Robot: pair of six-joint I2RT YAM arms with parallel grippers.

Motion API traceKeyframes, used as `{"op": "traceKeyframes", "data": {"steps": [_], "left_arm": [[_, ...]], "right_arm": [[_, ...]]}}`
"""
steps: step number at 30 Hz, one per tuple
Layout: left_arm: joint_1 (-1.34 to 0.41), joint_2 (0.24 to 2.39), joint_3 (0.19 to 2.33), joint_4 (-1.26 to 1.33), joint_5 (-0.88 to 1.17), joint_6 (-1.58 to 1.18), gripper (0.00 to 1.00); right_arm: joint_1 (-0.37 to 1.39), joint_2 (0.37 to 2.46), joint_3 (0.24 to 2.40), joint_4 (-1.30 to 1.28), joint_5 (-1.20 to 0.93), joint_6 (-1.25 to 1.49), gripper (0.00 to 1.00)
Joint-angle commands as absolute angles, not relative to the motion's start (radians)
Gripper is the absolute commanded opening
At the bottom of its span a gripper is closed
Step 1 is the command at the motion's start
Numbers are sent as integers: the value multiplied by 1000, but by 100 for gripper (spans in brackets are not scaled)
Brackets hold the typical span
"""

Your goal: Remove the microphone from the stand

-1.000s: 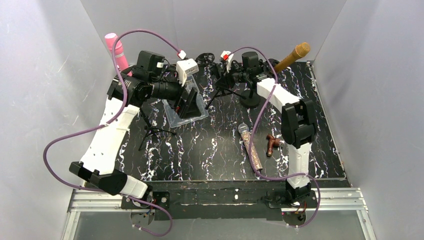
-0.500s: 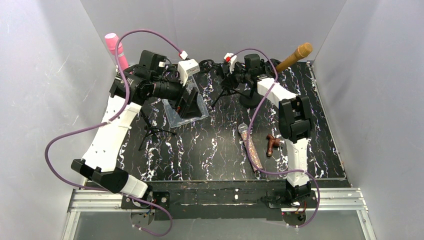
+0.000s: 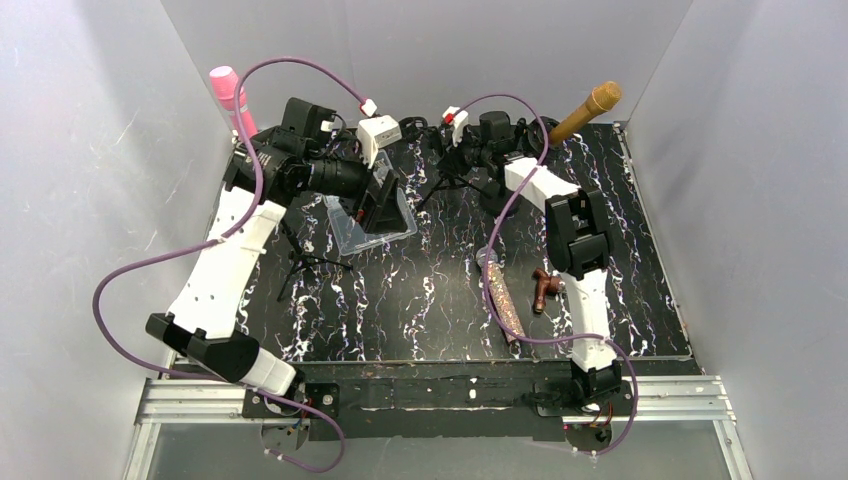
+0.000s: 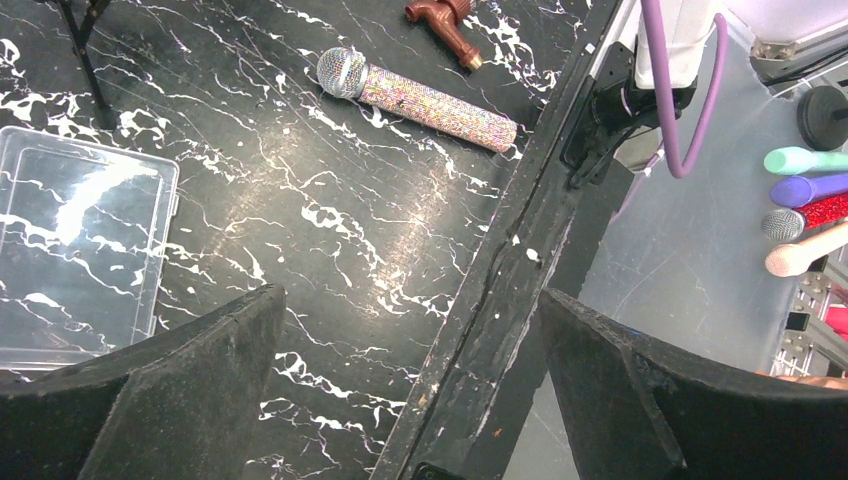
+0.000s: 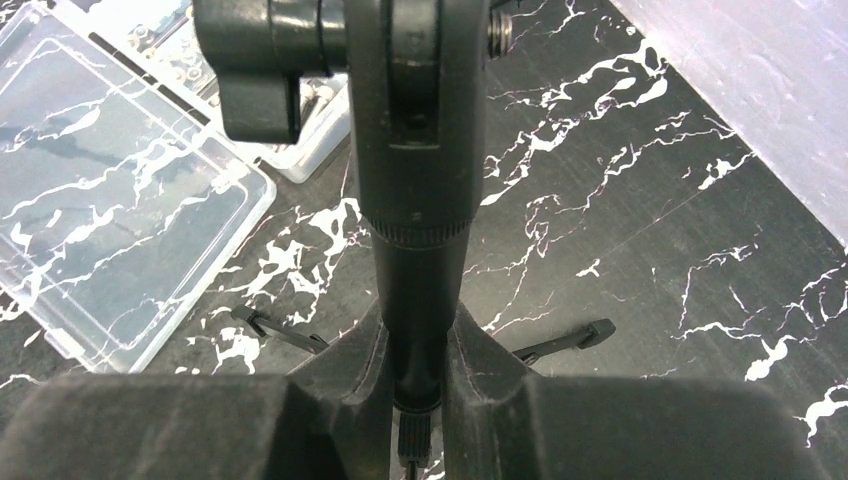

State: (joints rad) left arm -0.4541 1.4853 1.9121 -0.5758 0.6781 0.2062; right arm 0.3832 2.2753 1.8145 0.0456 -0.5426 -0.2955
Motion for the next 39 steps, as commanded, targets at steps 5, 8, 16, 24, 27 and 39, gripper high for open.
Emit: {"op": "traceKeyframes", "data": {"steps": [5,8,16,24,27,39], "left_arm": [[-450,1490,1938,-611,730,193,98],[-450,1488,1934,-612,729,190,98],[-449,1484,1930,-612,734,180,98],[-449,1469,1918,-613,743,180,98],[-450,1466,1918,-614,751,177,98],[-450,1436,1899,-607,766,172,98]], "right_arm": [[421,2308,1905,183,-503,-223,1],[430,2321,1917,184,-488,-205,1],[443,2334,1935,136,-469,-238,7],[443,2280,1844,123,-438,-286,28],[443,2264,1815,121,-418,-297,33],[446,2216,1751,76,-392,-302,42]]}}
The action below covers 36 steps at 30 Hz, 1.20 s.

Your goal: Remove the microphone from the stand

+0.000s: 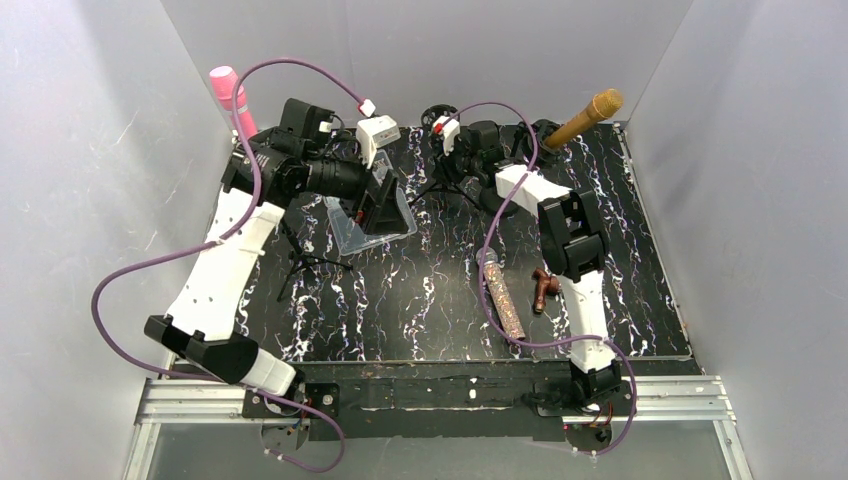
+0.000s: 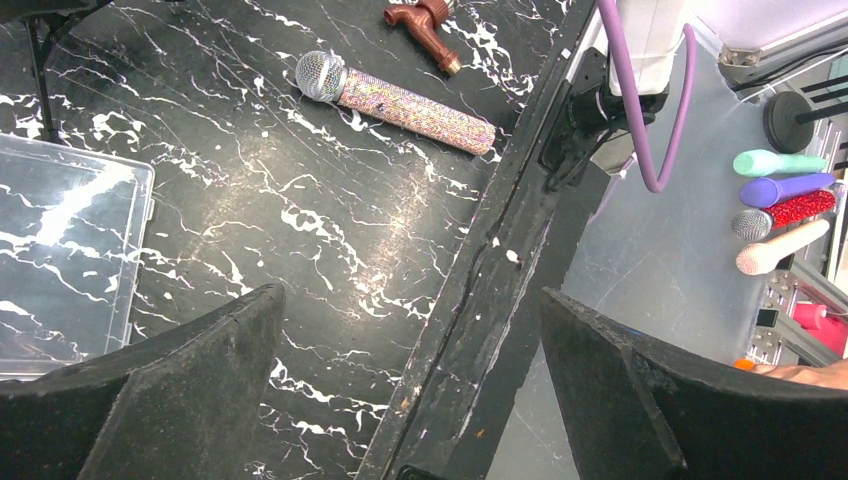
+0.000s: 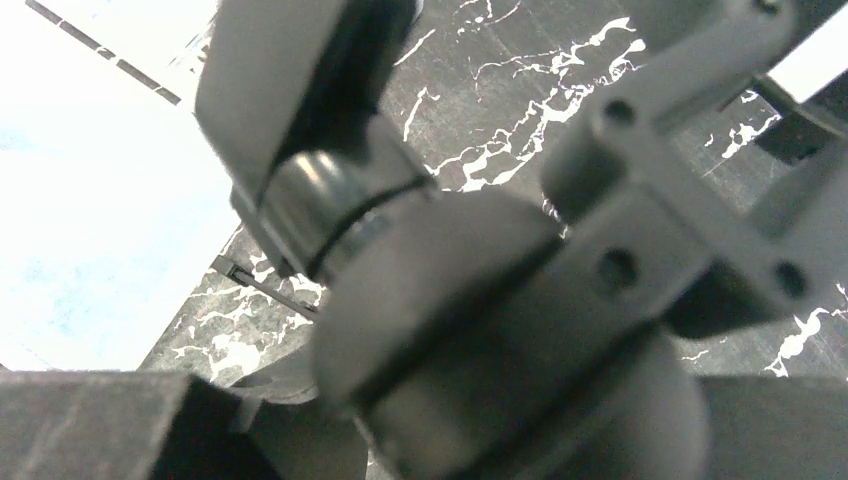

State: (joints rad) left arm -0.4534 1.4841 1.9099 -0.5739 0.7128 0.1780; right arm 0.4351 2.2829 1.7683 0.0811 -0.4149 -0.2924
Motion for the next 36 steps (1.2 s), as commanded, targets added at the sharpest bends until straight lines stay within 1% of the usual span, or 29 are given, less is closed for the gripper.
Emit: {"op": "traceKeyframes", "data": {"steps": [1,8,13,16,22,30,36], "left_arm": [[-450,1434,1897,-606,766,173,98],[-450,1417,1876,-599,782,165,98],[-450,1392,1856,-586,790,162,98],[-451,1378,1838,-576,794,155,98],[-451,1350,1803,-562,797,150,98],[-451,1325,1799,-561,804,148,98],[-451,1321,1799,-554,822,136,98]], "right_arm": [[446,2212,1748,69,-383,-301,42],[448,2152,1670,49,-325,-301,56],[452,2100,1603,48,-298,-308,73],[458,2078,1585,39,-280,-308,79],[467,2039,1583,-20,-247,-321,84],[471,1998,1597,-147,-193,-354,85],[471,1974,1569,-169,-179,-350,85]]}}
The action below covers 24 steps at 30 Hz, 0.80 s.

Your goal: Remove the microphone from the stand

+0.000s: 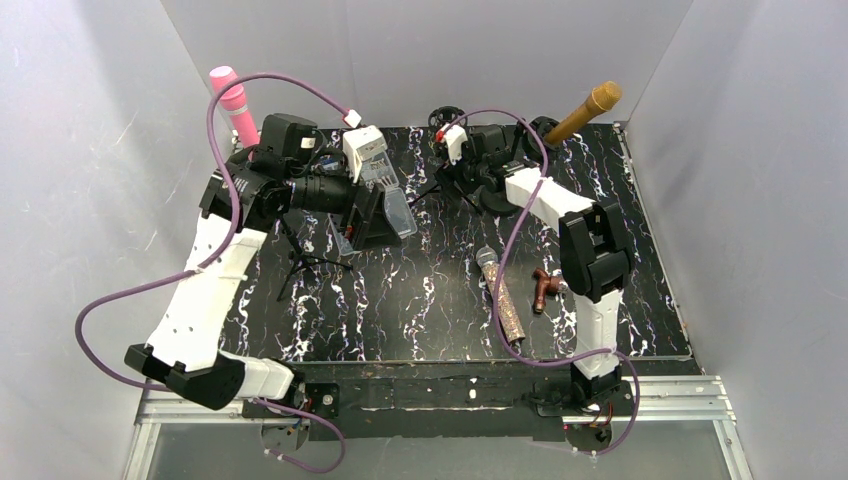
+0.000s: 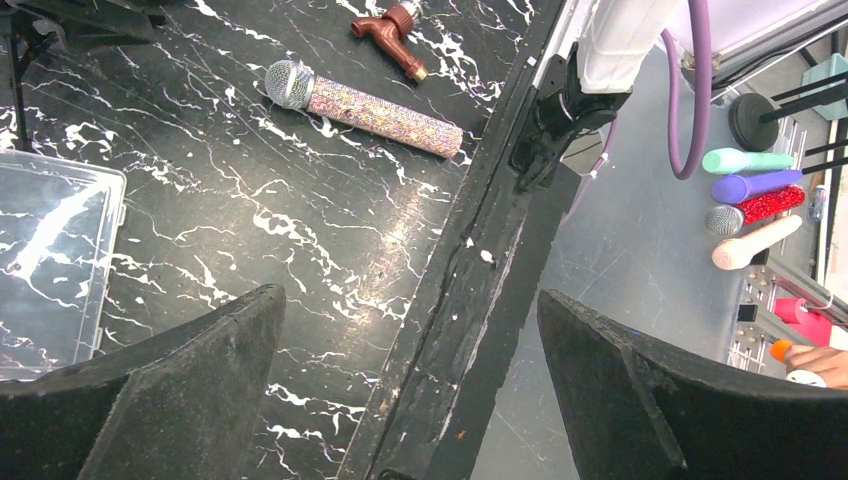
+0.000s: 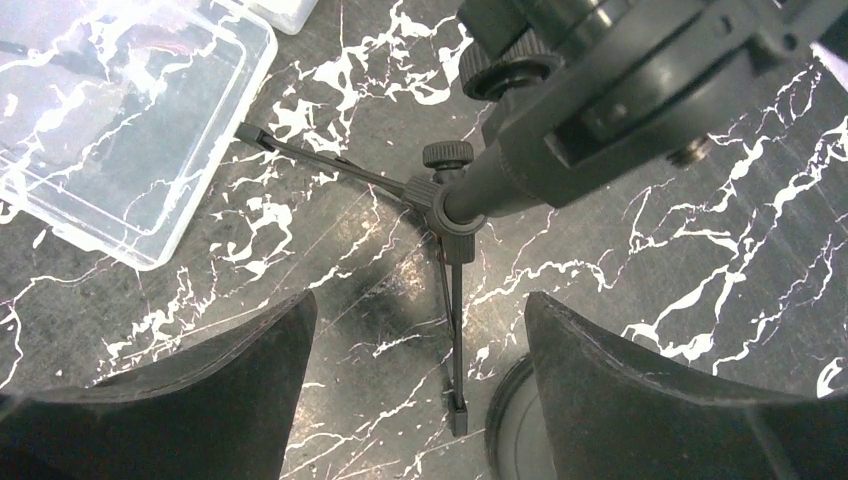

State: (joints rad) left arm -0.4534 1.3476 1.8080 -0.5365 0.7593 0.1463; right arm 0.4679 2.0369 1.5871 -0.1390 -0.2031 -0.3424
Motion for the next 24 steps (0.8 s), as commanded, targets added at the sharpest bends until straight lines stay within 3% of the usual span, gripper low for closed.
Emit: {"op": "traceKeyframes", "data": {"steps": [1,15,24], "left_arm": [[-451,1321,1798,-553,824,133,98],[-451,1302,1798,-552,839,121,98],[-451,1290,1795,-557,820,101,98]], "right_arm": [[471,1967,1563,-173,-174,-349,85],[471,1791,1396,-175,-92,-360,85],[474,1540,1282,-268,-124,-293,84]]}}
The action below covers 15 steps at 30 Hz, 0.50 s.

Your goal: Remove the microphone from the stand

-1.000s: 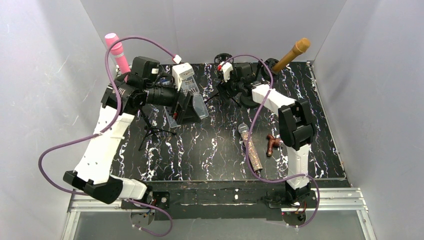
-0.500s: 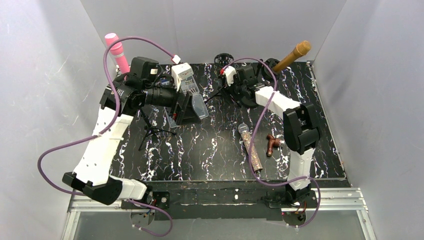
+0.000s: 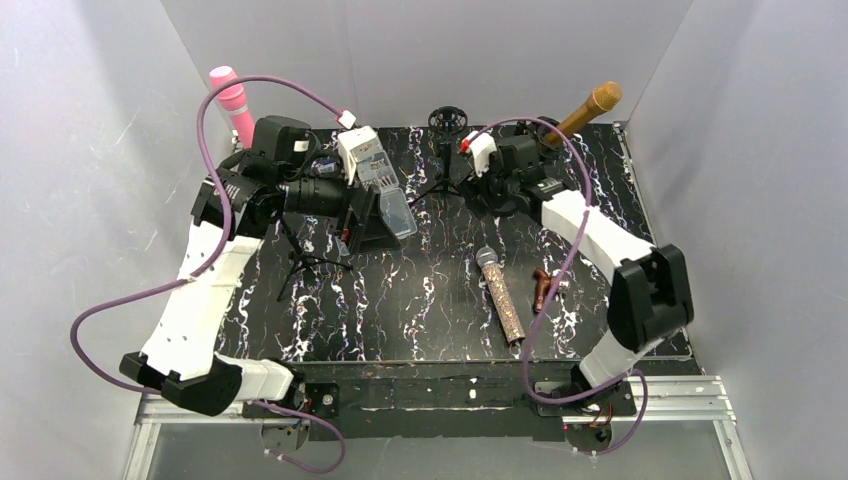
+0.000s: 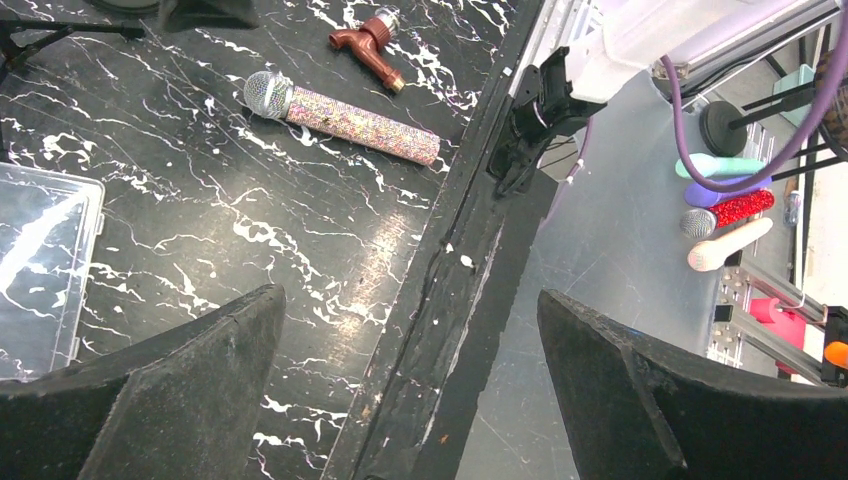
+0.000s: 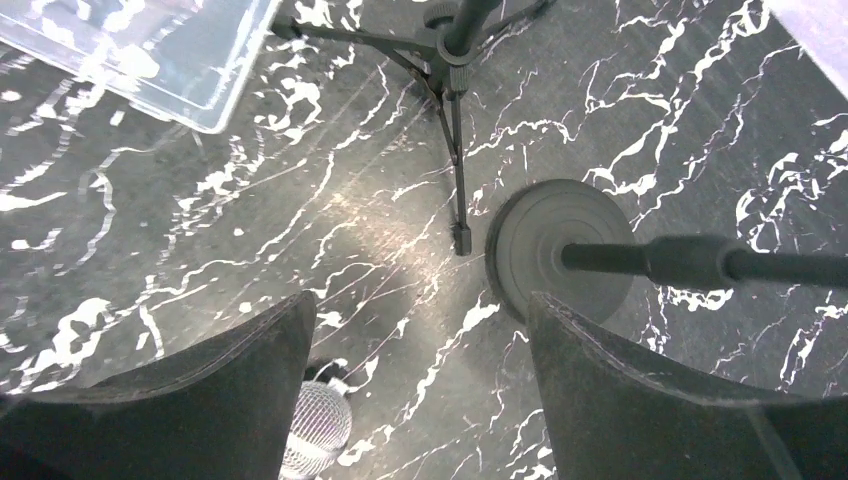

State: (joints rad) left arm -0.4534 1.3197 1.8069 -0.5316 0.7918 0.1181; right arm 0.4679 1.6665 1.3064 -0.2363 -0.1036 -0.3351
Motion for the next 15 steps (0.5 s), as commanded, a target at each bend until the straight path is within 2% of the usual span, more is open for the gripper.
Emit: {"op": "traceKeyframes", "data": {"steps": [1,8,11,15], "left_arm": [[-452,1291,1796,-560,805,99,98],[-453,1342,1821,-541,699,99,98],[-456,1397,1842,-487,682,126,98],[-463,1495,1884,-416,674,161,98]], "right_arm": [[474,1504,1272,-280,-141,-281,84],[473,1207,1153,-266,-179,-254,85],[445,1166,1182,-334,-105,-212,85],[322,1108,1145,-307,-150,-89,84]]}}
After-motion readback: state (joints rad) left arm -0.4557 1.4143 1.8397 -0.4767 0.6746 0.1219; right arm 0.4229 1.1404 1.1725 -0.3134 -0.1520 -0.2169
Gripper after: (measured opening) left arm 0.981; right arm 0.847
